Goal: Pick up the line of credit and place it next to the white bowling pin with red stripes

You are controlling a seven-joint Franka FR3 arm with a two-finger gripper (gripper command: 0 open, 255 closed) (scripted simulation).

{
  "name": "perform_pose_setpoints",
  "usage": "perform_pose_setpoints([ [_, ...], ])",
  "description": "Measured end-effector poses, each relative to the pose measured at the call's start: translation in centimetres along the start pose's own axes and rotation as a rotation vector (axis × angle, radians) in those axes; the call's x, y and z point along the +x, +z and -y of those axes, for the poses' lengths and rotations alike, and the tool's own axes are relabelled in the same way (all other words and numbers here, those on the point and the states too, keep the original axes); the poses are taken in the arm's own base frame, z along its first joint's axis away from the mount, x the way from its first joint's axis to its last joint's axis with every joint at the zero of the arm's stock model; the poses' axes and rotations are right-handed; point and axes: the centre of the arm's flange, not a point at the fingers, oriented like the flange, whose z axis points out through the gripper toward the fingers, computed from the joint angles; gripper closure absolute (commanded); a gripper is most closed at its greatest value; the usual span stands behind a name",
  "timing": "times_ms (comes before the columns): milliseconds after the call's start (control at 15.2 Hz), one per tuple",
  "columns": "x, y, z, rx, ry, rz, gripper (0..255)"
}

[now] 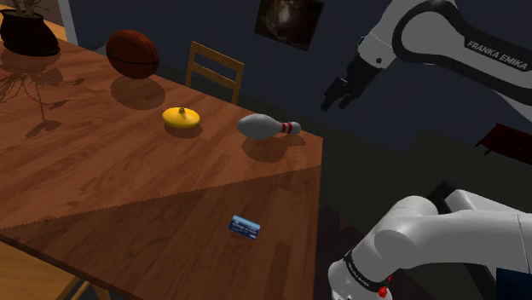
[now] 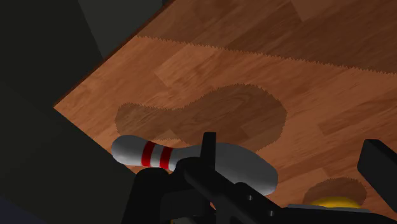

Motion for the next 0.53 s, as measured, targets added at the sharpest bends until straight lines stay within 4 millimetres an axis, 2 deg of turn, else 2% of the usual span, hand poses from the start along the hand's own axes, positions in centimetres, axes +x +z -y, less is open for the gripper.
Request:
perform_pose_setpoints([
  [66,0.0,0.0,0.0,0.0,0.0,0.0,0],
  [198,0.8,1.1,1.3,-0.004,-0.025,0.029,0],
  [528,2.8,5.2,6.6,-0.022,-0.124,0.144,0],
])
